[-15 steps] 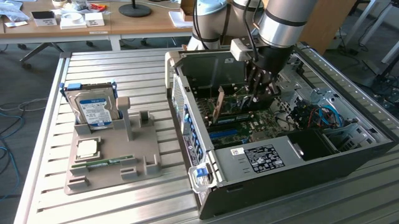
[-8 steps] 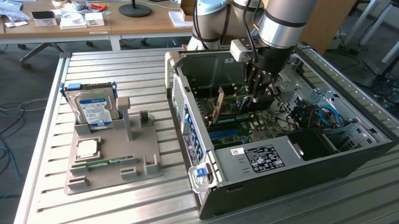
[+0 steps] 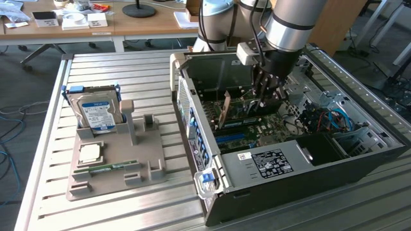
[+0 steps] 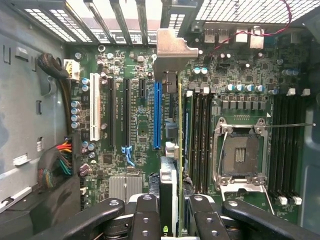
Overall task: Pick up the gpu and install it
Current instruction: 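Insert the gpu into the slot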
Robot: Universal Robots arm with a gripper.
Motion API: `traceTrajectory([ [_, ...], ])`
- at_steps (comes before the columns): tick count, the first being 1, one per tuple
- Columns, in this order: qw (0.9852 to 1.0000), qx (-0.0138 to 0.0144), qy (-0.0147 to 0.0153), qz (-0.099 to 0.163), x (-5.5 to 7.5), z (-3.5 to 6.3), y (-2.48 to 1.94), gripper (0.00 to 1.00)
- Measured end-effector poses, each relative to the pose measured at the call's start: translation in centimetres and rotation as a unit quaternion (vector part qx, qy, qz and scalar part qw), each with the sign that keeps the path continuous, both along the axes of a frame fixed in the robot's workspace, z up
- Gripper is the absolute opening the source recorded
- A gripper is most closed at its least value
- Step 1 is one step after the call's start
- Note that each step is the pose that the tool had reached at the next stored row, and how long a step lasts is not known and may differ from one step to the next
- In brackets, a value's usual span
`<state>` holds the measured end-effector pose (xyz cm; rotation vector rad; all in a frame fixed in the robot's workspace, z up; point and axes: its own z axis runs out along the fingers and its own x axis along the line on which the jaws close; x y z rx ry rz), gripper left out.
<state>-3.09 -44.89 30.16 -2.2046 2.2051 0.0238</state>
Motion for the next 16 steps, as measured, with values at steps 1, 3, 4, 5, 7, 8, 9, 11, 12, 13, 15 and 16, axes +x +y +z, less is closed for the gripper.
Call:
traceTrajectory([
  [1,1.0000,0.0000,0.0000,0.000,-0.01,-0.10,0.00,0.27],
  [3,1.0000,-0.0002,0.0000,0.000,-0.01,-0.27,0.00,0.27],
  [4,1.0000,-0.0003,0.0001,0.000,-0.01,-0.27,0.00,0.27],
  [5,1.0000,-0.0003,0.0001,0.000,-0.01,-0.27,0.00,0.27],
  [7,1.0000,-0.0002,0.0000,0.000,-0.01,-0.28,0.00,0.27],
  [8,1.0000,-0.0002,0.0000,0.000,-0.02,-0.29,0.00,0.27],
  [9,1.0000,-0.0002,0.0000,0.000,-0.02,-0.30,0.00,0.27],
  [11,1.0000,-0.0002,0.0000,0.000,-0.03,-0.33,0.00,0.27],
  [12,1.0000,-0.0002,0.0000,0.000,-0.04,-0.35,0.00,0.27],
  [13,1.0000,-0.0003,0.0000,0.000,-0.04,-0.35,0.00,0.27],
  [15,1.0000,-0.0002,0.0000,0.000,-0.06,-0.38,0.00,0.27],
  [16,1.0000,-0.0001,0.0000,0.000,-0.09,-0.42,0.01,0.27],
])
